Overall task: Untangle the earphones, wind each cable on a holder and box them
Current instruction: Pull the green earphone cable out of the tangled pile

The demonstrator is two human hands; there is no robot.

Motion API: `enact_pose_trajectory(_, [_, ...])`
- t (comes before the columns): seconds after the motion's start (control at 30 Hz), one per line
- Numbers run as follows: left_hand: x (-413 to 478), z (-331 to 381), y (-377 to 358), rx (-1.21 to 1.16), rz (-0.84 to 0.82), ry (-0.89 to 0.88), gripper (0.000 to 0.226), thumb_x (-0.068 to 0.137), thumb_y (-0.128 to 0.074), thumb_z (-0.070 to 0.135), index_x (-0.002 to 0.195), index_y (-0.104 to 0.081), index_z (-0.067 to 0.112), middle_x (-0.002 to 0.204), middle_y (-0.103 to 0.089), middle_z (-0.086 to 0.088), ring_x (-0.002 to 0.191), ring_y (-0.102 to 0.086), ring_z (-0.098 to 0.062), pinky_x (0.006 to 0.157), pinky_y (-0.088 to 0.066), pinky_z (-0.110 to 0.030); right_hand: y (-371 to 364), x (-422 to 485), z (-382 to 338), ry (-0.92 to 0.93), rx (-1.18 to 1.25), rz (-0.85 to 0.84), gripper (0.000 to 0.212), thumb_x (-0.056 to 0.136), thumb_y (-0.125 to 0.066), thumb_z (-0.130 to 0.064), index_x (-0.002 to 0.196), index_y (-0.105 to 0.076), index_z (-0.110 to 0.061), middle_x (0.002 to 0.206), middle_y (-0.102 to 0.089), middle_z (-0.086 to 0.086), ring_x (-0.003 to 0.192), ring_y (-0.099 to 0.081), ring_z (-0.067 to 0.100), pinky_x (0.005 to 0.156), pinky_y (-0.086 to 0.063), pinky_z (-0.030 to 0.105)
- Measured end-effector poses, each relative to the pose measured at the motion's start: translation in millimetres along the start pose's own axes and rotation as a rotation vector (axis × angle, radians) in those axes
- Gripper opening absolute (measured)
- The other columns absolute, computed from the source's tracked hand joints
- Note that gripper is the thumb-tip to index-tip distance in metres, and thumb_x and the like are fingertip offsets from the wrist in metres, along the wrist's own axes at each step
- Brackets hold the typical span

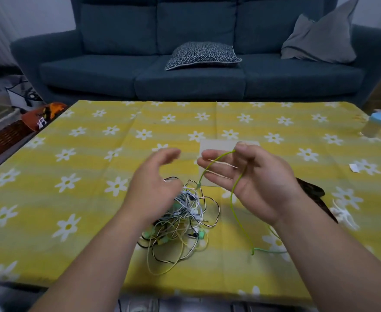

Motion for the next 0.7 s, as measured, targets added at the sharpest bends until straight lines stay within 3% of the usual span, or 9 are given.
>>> enact_pose_trajectory(0.1, [-8.1, 1.2, -26.1, 0.070, -0.272, 0.002, 0.026, 0.080, -0.077, 0.033, 0.104, -0.067, 0.033, 0.097, -0.068, 0.023, 0.093, -0.060, 0.011, 0.081, -0.046, -0.014, -5.2, -6.9, -10.6, -0.009, 0.164, -0.096, 0.036, 0.089, -0.045, -0.022, 0.054, -0.045, -0.013, 0.105, -0.072, 0.024, 0.101, -0.070, 0.042, 0.088, -0.055, 0.054])
enact_pose_trajectory(0.17, [-6.4, -7.8, -30.3, 0.199, -0.256, 0.070, 0.006, 0.086, -0.071, 0.033, 0.082, -0.070, 0.029, 0.074, -0.068, 0.016, 0.069, -0.062, 0.002, 0.063, -0.045, -0.022, -0.8, -10.3, -21.9, 0.021, 0.276, -0.074, 0.035, 0.086, -0.047, -0.024, 0.053, -0.045, -0.014, 0.094, -0.074, 0.017, 0.094, -0.073, 0.036, 0.077, -0.060, 0.052])
enact_pose_trajectory(0.23, [-2.8, -18.7, -25.0, 0.390, -0.198, 0.125, 0.020, 0.090, -0.065, 0.031, 0.072, -0.067, 0.023, 0.064, -0.063, 0.008, 0.063, -0.059, -0.013, 0.056, -0.039, -0.026, 10.3, -12.6, -34.8, 0.078, 0.377, -0.004, 0.033, 0.085, -0.048, -0.024, 0.054, -0.044, -0.015, 0.087, -0.074, 0.011, 0.086, -0.075, 0.029, 0.066, -0.062, 0.045])
enact_pose_trajectory(0.3, [0.1, -27.0, -17.0, 0.481, -0.164, 0.183, 0.026, 0.091, -0.062, 0.030, 0.067, -0.061, 0.019, 0.063, -0.060, 0.005, 0.065, -0.058, -0.022, 0.064, -0.044, -0.031, 26.1, -13.0, -45.4, 0.145, 0.425, 0.069, 0.031, 0.084, -0.049, -0.023, 0.055, -0.044, -0.015, 0.084, -0.073, 0.006, 0.086, -0.076, 0.024, 0.064, -0.062, 0.041])
enact_pose_trajectory(0.37, [0.3, -30.8, -10.6, 0.555, -0.152, 0.247, 0.027, 0.091, -0.061, 0.035, 0.067, -0.058, 0.023, 0.065, -0.058, 0.009, 0.068, -0.055, -0.022, 0.085, -0.048, -0.042, 41.2, -13.2, -52.2, 0.200, 0.453, 0.138, 0.029, 0.083, -0.051, -0.023, 0.056, -0.043, -0.016, 0.082, -0.072, 0.003, 0.086, -0.076, 0.021, 0.064, -0.061, 0.039])
enact_pose_trajectory(0.43, [-1.0, -28.6, -7.1, 0.647, -0.150, 0.283, 0.022, 0.091, -0.061, 0.040, 0.070, -0.059, 0.031, 0.071, -0.057, 0.013, 0.075, -0.052, -0.020, 0.101, -0.041, -0.052, 54.6, -14.3, -57.2, 0.247, 0.484, 0.208, 0.025, 0.079, -0.052, -0.021, 0.056, -0.043, -0.016, 0.079, -0.071, 0.002, 0.085, -0.076, 0.020, 0.065, -0.061, 0.038])
enact_pose_trajectory(0.5, [-1.0, -25.8, -4.0, 0.635, -0.138, 0.291, 0.015, 0.090, -0.062, 0.040, 0.076, -0.062, 0.036, 0.081, -0.057, 0.016, 0.086, -0.057, -0.021, 0.105, -0.037, -0.054, 65.1, -16.7, -62.6, 0.276, 0.484, 0.290, 0.021, 0.074, -0.054, -0.021, 0.058, -0.041, -0.017, 0.075, -0.069, 0.001, 0.080, -0.075, 0.018, 0.066, -0.061, 0.036])
enact_pose_trajectory(0.6, [1.7, -21.9, -0.8, 0.463, -0.083, 0.203, 0.014, 0.091, -0.064, 0.038, 0.078, -0.064, 0.036, 0.096, -0.058, 0.013, 0.099, -0.059, -0.019, 0.100, -0.042, -0.045, 88.9, -15.5, -61.6, 0.220, 0.320, 0.540, 0.028, 0.086, -0.054, -0.016, 0.061, -0.042, -0.016, 0.063, -0.061, 0.003, 0.058, -0.070, 0.019, 0.058, -0.059, 0.031])
enact_pose_trajectory(0.7, [5.4, -17.2, -0.6, 0.307, -0.042, 0.103, 0.019, 0.091, -0.066, 0.032, 0.080, -0.073, 0.019, 0.097, -0.064, 0.006, 0.090, -0.057, -0.016, 0.078, -0.043, -0.031, 102.7, -14.5, -54.5, 0.062, -0.272, 0.795, 0.020, 0.091, -0.049, -0.015, 0.073, -0.051, -0.008, 0.062, -0.060, 0.010, 0.050, -0.064, 0.025, 0.055, -0.055, 0.031])
Point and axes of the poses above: each hand's wrist, its own x-axis towards the middle knuckle, its own y-axis out of the back of the hand, z = x × y, the point moved 3 cm from there along x, towards the middle knuckle
